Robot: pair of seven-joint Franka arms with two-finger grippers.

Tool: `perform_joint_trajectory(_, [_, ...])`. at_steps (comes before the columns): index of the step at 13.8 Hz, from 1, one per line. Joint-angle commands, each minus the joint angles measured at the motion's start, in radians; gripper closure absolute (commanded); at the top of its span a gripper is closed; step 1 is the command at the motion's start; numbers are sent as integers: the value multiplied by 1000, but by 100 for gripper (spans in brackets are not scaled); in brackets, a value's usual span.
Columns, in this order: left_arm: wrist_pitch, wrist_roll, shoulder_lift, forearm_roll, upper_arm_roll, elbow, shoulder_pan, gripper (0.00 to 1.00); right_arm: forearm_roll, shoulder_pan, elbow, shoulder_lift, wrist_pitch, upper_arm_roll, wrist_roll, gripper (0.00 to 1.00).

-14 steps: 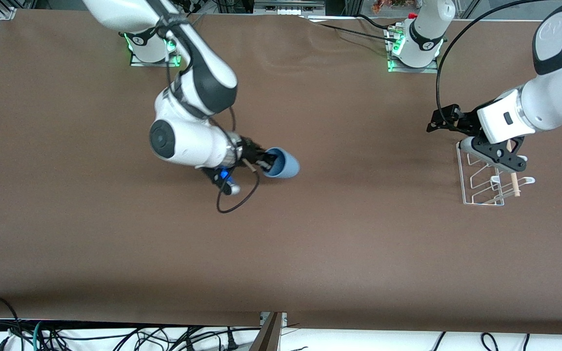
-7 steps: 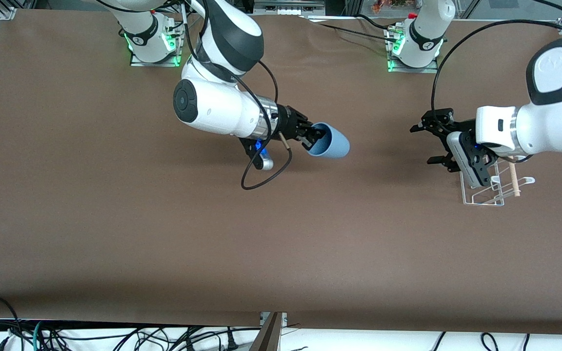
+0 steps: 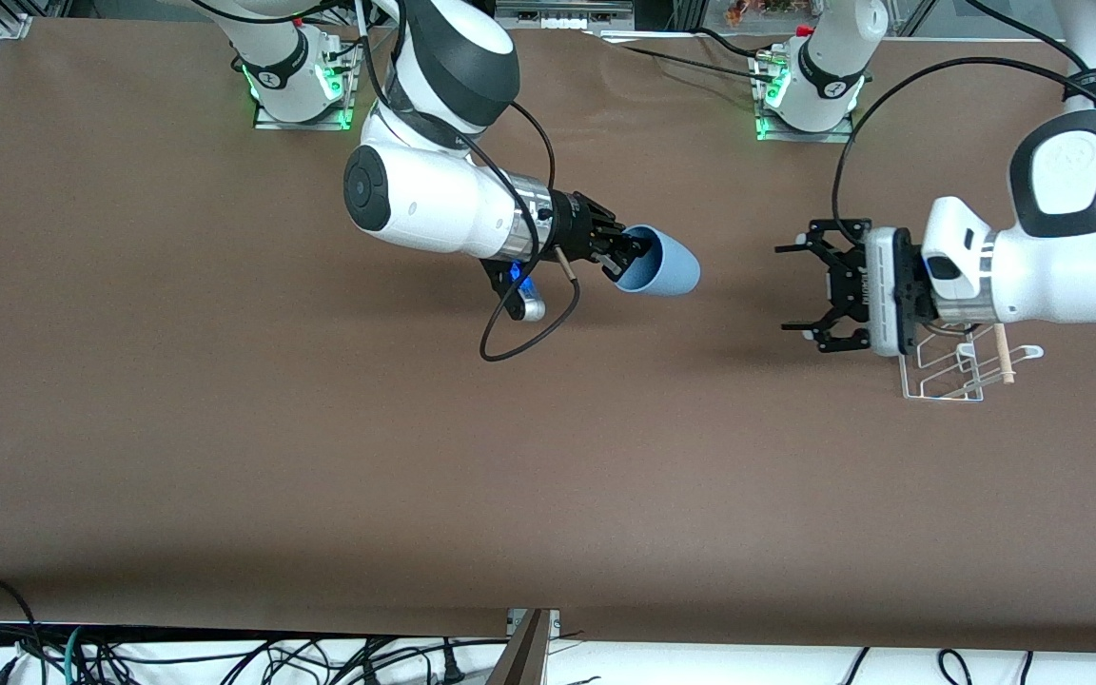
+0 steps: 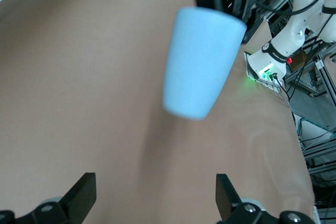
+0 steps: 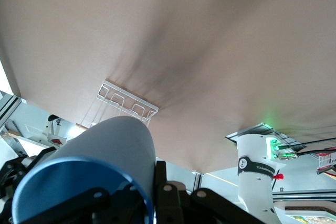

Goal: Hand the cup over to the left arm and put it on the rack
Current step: 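Lift the cup with the right gripper while the left gripper approaches it, then close the left gripper on the cup and open the right gripper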

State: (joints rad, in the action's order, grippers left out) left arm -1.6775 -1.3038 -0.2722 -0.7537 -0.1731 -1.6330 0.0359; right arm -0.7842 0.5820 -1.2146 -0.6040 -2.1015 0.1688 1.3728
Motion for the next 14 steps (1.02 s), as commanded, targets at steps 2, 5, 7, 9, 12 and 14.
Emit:
perform_joint_trajectory(2, [-166,-42,71,-32,-133,-128,-2,0,-18,9,44,-23,1,5,17,100])
perform_joint_trajectory(5, [-264,-42,96,-65,-215,-177,-2,0,-12,13,46,-23,3,5,17,100])
perform_joint_trajectory(7, [-271,-45,100,-65,-227,-191,-1,8,-13,15,46,-23,3,5,17,100])
perform_joint_trajectory(9, [-298,-46,99,-61,-230,-192,-5,50,-13,15,46,-23,3,5,15,100])
perform_joint_trajectory(12, [-291,-45,97,-50,-241,-189,-4,100,-12,13,46,-22,3,3,-4,100])
perform_joint_trajectory(14, [-283,-45,99,-44,-240,-189,6,100,2,6,44,-20,8,1,-67,89])
